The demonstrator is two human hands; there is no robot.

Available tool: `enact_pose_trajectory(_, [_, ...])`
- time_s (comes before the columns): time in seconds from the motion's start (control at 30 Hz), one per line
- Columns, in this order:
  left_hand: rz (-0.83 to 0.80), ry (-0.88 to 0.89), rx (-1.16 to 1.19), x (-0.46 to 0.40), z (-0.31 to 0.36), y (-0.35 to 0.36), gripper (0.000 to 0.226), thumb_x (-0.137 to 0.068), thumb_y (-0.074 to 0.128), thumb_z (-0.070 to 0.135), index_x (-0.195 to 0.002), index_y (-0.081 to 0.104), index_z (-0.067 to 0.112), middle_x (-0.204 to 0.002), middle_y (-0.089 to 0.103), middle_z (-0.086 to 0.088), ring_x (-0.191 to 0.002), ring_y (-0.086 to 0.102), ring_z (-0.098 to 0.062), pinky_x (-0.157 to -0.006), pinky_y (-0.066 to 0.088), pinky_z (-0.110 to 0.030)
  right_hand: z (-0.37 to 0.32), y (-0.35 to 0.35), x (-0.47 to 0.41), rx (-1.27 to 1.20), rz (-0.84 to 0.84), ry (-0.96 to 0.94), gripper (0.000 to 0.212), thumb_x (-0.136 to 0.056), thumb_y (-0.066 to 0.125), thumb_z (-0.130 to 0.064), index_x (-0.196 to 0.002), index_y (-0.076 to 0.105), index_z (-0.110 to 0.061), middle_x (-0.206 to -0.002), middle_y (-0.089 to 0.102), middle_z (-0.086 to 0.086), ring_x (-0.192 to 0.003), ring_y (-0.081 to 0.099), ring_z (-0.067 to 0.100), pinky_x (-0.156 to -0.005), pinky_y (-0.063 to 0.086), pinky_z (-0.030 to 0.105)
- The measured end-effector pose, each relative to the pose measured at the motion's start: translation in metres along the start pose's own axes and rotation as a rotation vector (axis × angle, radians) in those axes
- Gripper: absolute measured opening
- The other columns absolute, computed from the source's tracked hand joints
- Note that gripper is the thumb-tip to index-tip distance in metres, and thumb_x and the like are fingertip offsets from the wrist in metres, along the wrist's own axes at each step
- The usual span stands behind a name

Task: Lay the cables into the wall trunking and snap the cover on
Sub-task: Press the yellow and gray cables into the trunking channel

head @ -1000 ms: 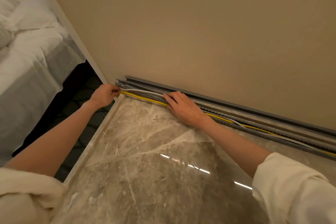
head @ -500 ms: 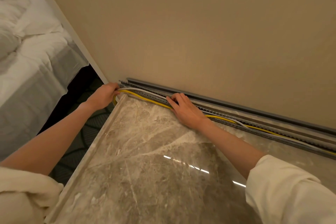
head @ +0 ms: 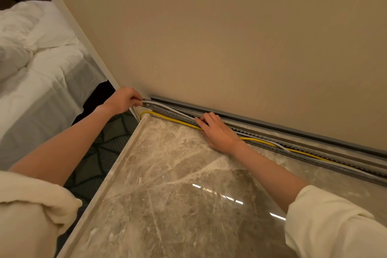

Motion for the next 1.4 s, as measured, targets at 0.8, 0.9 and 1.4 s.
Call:
enact_pose_trajectory(0.8, [0.180, 0.173, -0.253, 0.010, 0.025, 0.026, 0.020, -0.089, 0.054, 0.005, -0.101, 0.069, 0.001, -0.101, 0.067, -0.018, -0.091, 0.063, -0.034, -0.076, 0.054, -0.044, -0.004, -0.004, 0.001, 0.038, -0.010, -0.004, 0.052, -0.086, 0.048, -0.002, -0.137, 0.036, -0.001, -0.121, 0.047, 0.016, -0.104, 0.045, 0.030, -0.089, 0.045, 0.039])
enact_pose_trajectory(0.9, [0.240, 0.164, -0.230, 0.014, 0.027, 0.035, 0.022, -0.087, 0.053, 0.003, -0.102, 0.069, 0.000, -0.099, 0.067, -0.018, -0.088, 0.062, -0.035, -0.072, 0.054, -0.042, -0.004, -0.006, 0.002, 0.063, 0.025, -0.031, 0.046, -0.085, 0.047, 0.000, -0.131, 0.041, 0.000, -0.116, 0.050, 0.017, -0.101, 0.047, 0.030, -0.086, 0.045, 0.039])
enact_pose_trajectory(1.4, [0.319, -0.011, 0.001, 0.036, 0.014, 0.056, 0.018, -0.087, 0.059, 0.009, -0.101, 0.070, 0.003, -0.102, 0.071, -0.017, -0.091, 0.063, -0.032, -0.080, 0.052, -0.043, 0.012, -0.019, 0.034, 0.250, 0.096, -0.172, 0.045, -0.072, 0.070, -0.001, -0.115, 0.055, -0.002, -0.109, 0.060, 0.014, -0.095, 0.056, 0.026, -0.080, 0.048, 0.033])
Point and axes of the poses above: each hand's wrist, its own x-axis away from the middle knuckle, its own y-axis out of the palm, z = x × y, the point moved 1 cm from there along -x, towards the middle knuckle
